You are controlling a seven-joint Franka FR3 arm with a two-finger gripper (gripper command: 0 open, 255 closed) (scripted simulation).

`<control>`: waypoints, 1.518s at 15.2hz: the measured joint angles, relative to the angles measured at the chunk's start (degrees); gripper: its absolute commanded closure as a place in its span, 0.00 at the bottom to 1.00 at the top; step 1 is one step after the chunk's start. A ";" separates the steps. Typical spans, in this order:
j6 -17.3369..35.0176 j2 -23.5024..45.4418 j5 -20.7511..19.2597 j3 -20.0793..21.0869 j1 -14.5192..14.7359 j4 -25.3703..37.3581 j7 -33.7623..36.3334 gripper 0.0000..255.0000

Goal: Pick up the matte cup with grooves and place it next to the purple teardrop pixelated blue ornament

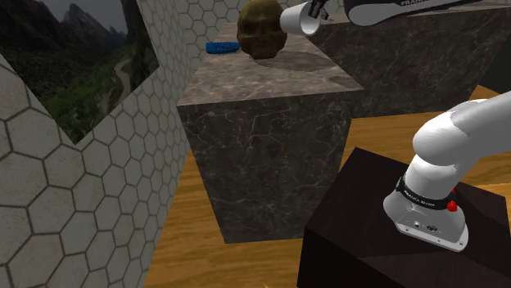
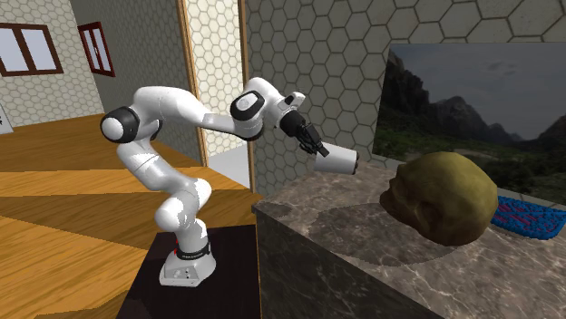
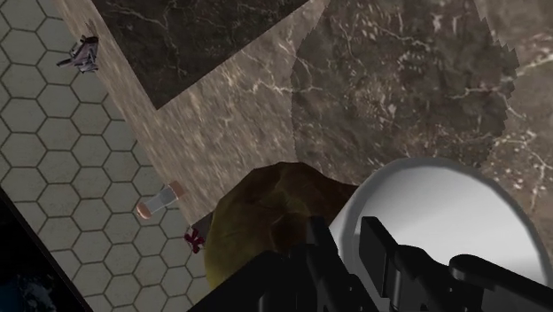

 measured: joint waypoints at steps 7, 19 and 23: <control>-2.76 3.64 0.89 0.90 -0.18 6.28 -1.22 1.00; -3.79 30.48 -10.75 13.72 -8.13 27.41 11.80 1.00; -7.13 40.47 -16.79 17.72 -7.98 36.94 15.36 1.00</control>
